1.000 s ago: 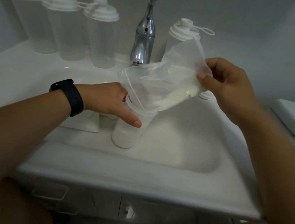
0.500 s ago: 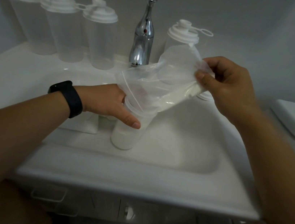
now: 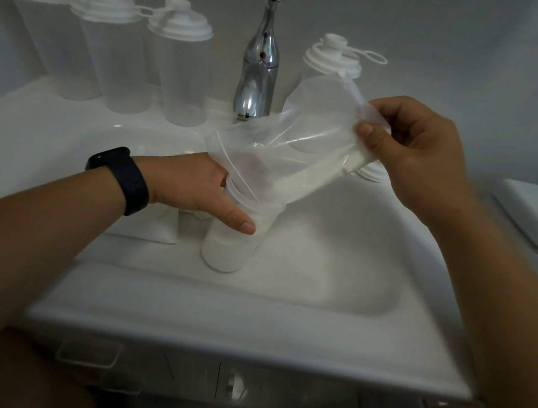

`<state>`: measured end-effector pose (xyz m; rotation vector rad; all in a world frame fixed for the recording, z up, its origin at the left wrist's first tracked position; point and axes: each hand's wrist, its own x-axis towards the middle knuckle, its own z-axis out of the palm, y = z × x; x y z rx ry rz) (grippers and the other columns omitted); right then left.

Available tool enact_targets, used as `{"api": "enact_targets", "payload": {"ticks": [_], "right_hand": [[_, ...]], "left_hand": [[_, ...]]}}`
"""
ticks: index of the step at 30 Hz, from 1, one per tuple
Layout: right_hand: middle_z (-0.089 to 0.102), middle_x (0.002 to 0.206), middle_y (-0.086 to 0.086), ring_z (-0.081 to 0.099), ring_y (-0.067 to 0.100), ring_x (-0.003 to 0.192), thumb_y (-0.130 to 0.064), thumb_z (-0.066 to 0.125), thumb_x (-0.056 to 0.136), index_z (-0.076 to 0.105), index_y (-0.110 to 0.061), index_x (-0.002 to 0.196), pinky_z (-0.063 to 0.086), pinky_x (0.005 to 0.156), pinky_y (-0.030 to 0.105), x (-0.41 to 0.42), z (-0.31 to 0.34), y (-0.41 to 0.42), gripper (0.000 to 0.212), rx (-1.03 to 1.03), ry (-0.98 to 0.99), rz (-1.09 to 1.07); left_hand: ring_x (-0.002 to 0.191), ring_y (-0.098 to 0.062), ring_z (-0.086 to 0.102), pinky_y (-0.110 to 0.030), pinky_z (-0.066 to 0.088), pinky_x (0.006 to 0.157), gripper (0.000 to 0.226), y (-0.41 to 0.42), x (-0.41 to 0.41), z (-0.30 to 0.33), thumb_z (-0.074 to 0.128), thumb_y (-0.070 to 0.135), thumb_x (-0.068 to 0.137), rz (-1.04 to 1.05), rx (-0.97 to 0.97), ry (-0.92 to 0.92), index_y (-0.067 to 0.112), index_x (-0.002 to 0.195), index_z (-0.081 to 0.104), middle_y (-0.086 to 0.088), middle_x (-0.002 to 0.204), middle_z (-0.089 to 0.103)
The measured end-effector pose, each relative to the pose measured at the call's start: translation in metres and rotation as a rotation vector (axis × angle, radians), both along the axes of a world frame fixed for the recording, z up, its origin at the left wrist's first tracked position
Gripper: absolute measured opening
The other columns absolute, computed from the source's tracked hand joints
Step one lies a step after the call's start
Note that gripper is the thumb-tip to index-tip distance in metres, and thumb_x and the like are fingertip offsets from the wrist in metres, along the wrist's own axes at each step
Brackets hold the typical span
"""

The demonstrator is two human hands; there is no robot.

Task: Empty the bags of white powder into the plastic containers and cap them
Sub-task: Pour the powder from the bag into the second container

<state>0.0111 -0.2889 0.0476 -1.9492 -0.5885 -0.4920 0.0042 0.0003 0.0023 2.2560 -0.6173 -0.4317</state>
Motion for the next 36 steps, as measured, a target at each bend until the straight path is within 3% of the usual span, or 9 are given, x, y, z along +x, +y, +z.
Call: {"api": "enact_targets", "payload": {"ticks": [6, 10, 23, 27, 32, 36], "right_hand": [[0.072, 0.083, -0.020, 0.068, 0.006, 0.082, -0.013, 0.071, 0.095, 0.069, -0.033, 0.097, 0.056, 0.082, 0.025, 0.0001, 0.0002, 0.0007, 0.020, -0.003, -0.011, -0.017], [0.072, 0.085, -0.015, 0.067, 0.007, 0.082, -0.012, 0.070, 0.094, 0.069, -0.030, 0.098, 0.056, 0.082, 0.028, -0.0009, -0.0001, 0.0010, 0.018, 0.001, -0.028, -0.013], [0.071, 0.089, -0.006, 0.068, 0.018, 0.084, -0.015, 0.070, 0.095, 0.070, -0.023, 0.100, 0.056, 0.084, 0.037, -0.0008, -0.0016, 0.0020, 0.010, -0.031, -0.029, -0.050], [0.071, 0.084, -0.014, 0.067, 0.009, 0.080, -0.014, 0.069, 0.096, 0.069, -0.029, 0.097, 0.055, 0.078, 0.027, -0.0011, 0.0000, 0.0014, 0.015, -0.045, -0.026, -0.043], [0.071, 0.088, -0.005, 0.070, 0.023, 0.085, -0.015, 0.068, 0.096, 0.069, -0.024, 0.100, 0.055, 0.081, 0.034, -0.0013, -0.0008, 0.0028, 0.009, -0.061, -0.043, -0.042], [0.070, 0.086, -0.013, 0.066, 0.005, 0.080, -0.013, 0.068, 0.096, 0.069, -0.023, 0.100, 0.053, 0.077, 0.021, -0.0011, -0.0004, 0.0014, 0.011, -0.063, -0.066, -0.049]], "left_hand": [[0.115, 0.002, 0.064, -0.028, 0.047, 0.107, 0.066, 0.0020, 0.0018, -0.0026, 0.093, 0.054, 0.063, 0.010, 0.014, -0.006, 0.044, 0.122, 0.065, 0.025, 0.120, 0.070], [0.115, 0.003, 0.063, -0.027, 0.046, 0.107, 0.062, 0.0024, 0.0014, -0.0018, 0.090, 0.044, 0.066, 0.005, 0.006, -0.007, 0.044, 0.123, 0.064, 0.025, 0.120, 0.070], [0.114, 0.007, 0.062, -0.016, 0.044, 0.101, 0.064, 0.0002, 0.0002, -0.0006, 0.089, 0.043, 0.064, 0.008, -0.007, -0.008, 0.046, 0.122, 0.061, 0.030, 0.120, 0.068], [0.115, 0.007, 0.062, -0.017, 0.044, 0.102, 0.065, 0.0006, 0.0008, -0.0009, 0.088, 0.043, 0.064, 0.007, -0.013, -0.004, 0.047, 0.122, 0.060, 0.030, 0.120, 0.068], [0.115, 0.007, 0.062, -0.019, 0.045, 0.103, 0.065, 0.0010, 0.0018, -0.0017, 0.089, 0.043, 0.064, 0.007, -0.012, 0.005, 0.046, 0.123, 0.060, 0.030, 0.121, 0.068], [0.115, 0.006, 0.062, -0.022, 0.045, 0.105, 0.064, 0.0014, 0.0028, -0.0028, 0.092, 0.048, 0.065, 0.001, 0.010, -0.004, 0.047, 0.121, 0.062, 0.029, 0.120, 0.068]]}}
